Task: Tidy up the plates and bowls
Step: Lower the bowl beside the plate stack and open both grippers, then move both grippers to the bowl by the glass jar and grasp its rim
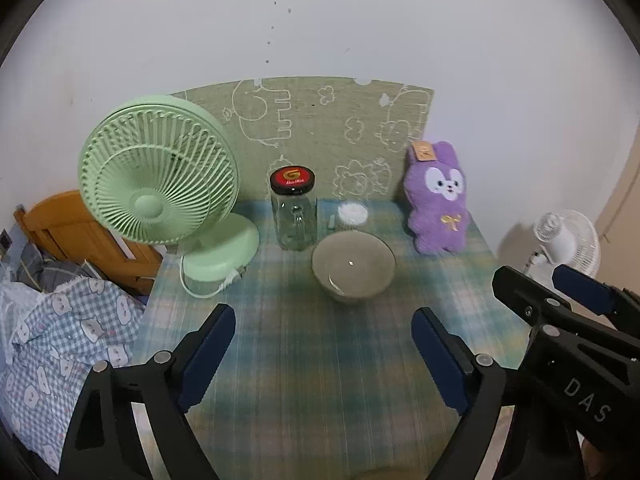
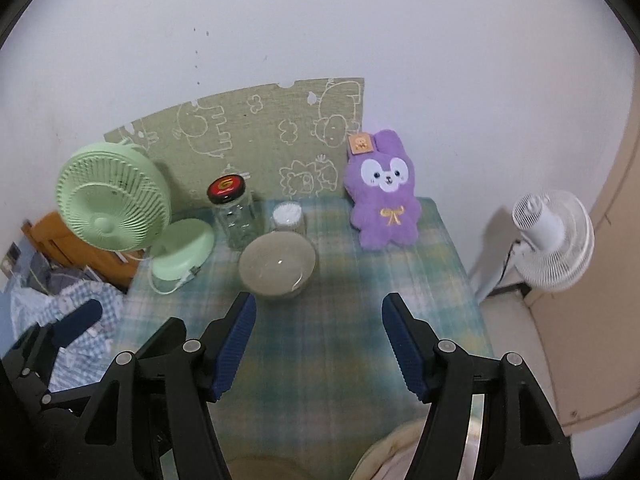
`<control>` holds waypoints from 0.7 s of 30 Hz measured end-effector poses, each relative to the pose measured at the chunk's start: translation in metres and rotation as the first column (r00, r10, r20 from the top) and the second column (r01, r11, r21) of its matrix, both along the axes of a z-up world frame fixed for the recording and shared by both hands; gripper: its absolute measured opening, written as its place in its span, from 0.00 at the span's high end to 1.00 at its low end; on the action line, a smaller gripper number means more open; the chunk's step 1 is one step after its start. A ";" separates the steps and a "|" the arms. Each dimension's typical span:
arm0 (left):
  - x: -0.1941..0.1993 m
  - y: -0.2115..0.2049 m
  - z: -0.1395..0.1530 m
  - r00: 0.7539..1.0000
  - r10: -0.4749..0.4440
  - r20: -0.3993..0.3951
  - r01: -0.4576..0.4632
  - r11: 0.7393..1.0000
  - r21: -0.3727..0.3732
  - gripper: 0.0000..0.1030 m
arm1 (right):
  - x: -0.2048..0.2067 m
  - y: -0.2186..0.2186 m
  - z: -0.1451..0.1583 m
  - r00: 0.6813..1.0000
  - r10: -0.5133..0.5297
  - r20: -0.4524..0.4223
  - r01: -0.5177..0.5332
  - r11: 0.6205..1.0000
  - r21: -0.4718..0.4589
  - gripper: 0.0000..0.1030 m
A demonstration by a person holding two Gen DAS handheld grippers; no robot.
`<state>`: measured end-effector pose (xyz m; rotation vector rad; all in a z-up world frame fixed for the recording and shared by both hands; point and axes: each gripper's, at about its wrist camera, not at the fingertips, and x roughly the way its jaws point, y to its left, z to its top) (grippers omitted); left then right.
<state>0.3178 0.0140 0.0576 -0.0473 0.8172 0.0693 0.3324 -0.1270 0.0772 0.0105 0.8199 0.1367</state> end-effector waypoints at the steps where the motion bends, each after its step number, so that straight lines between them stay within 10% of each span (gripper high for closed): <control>1: 0.007 -0.002 -0.003 1.000 0.007 0.003 -0.007 1.000 0.003 0.14 | 0.008 -0.001 -0.003 1.000 0.007 -0.001 -0.007 1.000 0.000 0.33; 21: 0.127 -0.008 -0.084 0.994 0.086 -0.062 -0.087 0.996 -0.011 0.19 | 0.143 0.002 -0.093 0.993 0.106 -0.052 -0.104 0.994 0.025 0.46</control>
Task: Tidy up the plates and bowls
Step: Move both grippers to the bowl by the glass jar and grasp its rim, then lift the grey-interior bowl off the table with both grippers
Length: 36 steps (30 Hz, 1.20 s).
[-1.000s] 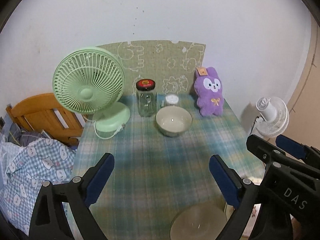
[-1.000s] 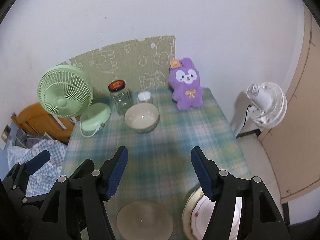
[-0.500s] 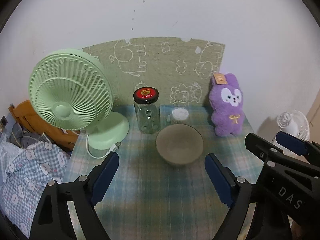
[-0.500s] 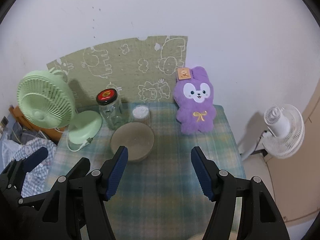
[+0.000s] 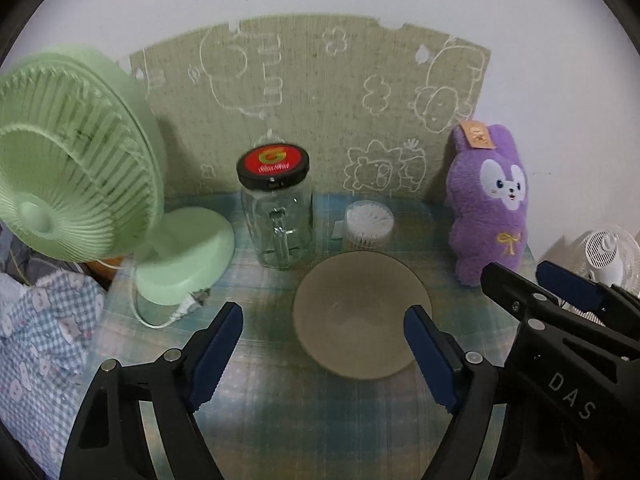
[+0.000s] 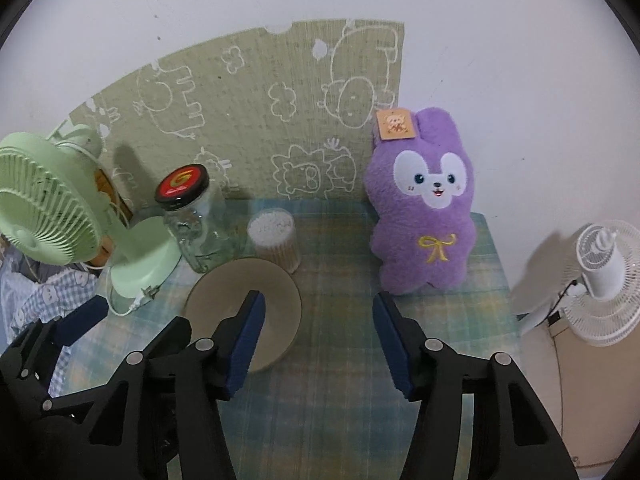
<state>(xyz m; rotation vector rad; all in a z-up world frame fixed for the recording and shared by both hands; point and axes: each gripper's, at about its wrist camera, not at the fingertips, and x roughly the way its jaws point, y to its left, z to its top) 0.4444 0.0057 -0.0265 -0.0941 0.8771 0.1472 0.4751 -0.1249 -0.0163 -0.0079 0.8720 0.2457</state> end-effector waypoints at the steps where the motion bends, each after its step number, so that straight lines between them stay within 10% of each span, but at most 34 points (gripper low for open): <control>1: 0.004 0.000 -0.004 1.000 0.004 -0.008 -0.004 1.000 -0.007 0.19 | 0.005 0.002 -0.006 1.000 0.003 -0.006 -0.003 1.000 0.005 0.47; 18: 0.045 0.008 -0.071 0.995 0.031 -0.100 -0.027 0.999 0.040 0.43 | 0.049 0.029 -0.081 0.993 0.034 -0.110 -0.032 0.999 0.023 0.61; 24: 0.054 0.004 -0.083 0.993 0.014 -0.120 -0.007 0.998 0.066 0.62 | 0.056 0.035 -0.090 0.991 0.038 -0.131 -0.036 0.999 0.016 0.81; 36: 0.057 0.007 -0.085 0.992 0.025 -0.125 -0.014 0.996 0.090 0.76 | 0.058 0.039 -0.091 0.989 0.032 -0.143 -0.033 0.999 -0.006 0.85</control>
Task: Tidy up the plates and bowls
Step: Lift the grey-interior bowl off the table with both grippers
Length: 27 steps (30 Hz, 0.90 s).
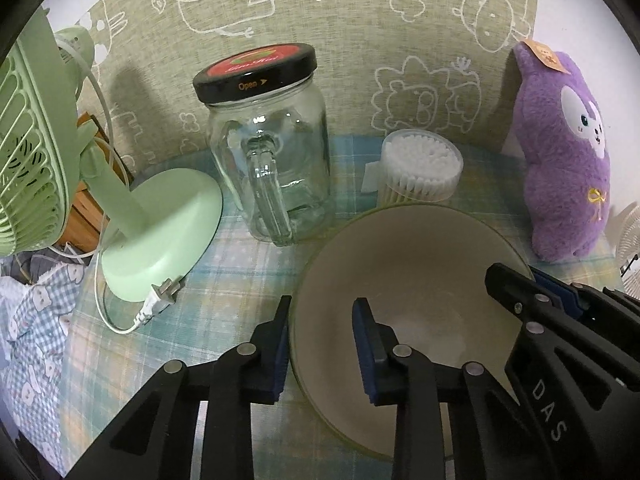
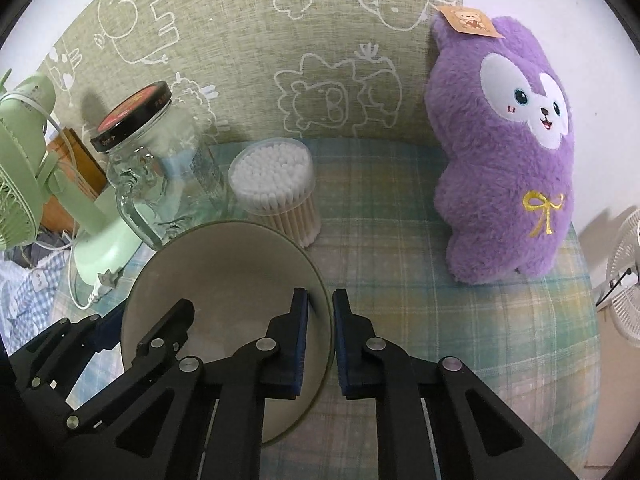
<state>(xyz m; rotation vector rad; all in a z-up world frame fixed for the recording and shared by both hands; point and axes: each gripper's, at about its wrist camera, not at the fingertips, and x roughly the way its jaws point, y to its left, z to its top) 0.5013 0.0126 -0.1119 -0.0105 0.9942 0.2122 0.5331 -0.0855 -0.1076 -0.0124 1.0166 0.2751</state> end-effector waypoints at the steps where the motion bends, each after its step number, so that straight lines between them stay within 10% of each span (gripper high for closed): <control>1: -0.001 0.001 0.000 1.000 0.003 -0.003 -0.003 1.000 -0.004 0.78 | -0.001 -0.001 0.001 1.000 -0.004 -0.002 0.004 1.000 0.000 0.85; 27: -0.079 0.002 0.044 0.999 -0.048 0.017 0.049 0.996 -0.068 0.81 | -0.085 -0.010 0.051 0.997 -0.076 0.013 0.076 0.997 -0.007 0.85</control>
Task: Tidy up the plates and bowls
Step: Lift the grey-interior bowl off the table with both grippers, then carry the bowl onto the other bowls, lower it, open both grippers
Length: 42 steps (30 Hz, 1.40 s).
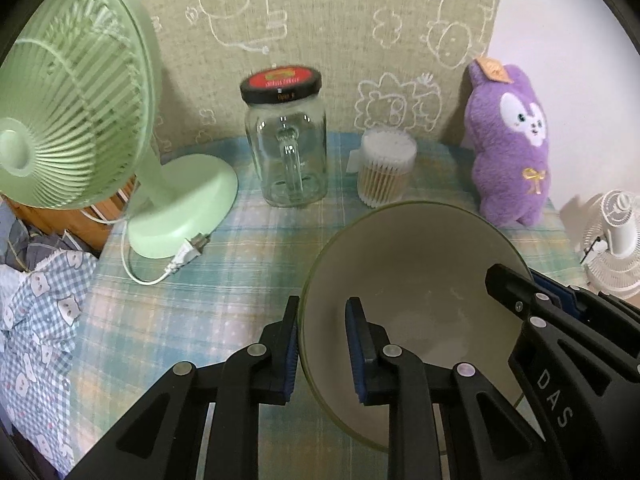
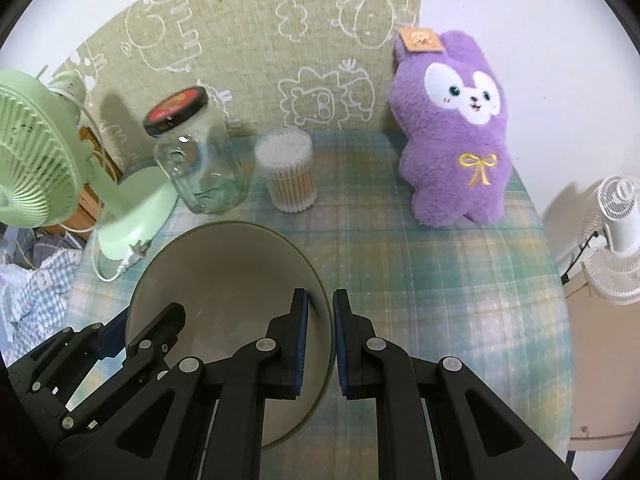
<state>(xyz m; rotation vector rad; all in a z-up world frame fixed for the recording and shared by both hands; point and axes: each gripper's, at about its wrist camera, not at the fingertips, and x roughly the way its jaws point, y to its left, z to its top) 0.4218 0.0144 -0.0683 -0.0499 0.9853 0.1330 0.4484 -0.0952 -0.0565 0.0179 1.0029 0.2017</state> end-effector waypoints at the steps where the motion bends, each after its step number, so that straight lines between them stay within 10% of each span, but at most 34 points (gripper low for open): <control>1: -0.004 0.000 0.005 1.000 -0.006 0.006 0.006 1.000 0.002 0.81 | -0.004 0.000 0.004 1.000 -0.004 0.003 0.004 1.000 0.001 0.85; 23: -0.111 -0.007 0.088 0.991 -0.073 0.109 0.074 0.997 -0.001 0.81 | -0.130 -0.015 0.092 0.990 -0.104 0.092 0.102 0.994 0.028 0.85; 42: -0.189 -0.009 0.068 0.987 -0.150 0.057 0.150 0.989 -0.012 0.81 | -0.217 -0.022 0.068 0.985 -0.168 0.027 0.168 0.986 0.013 0.85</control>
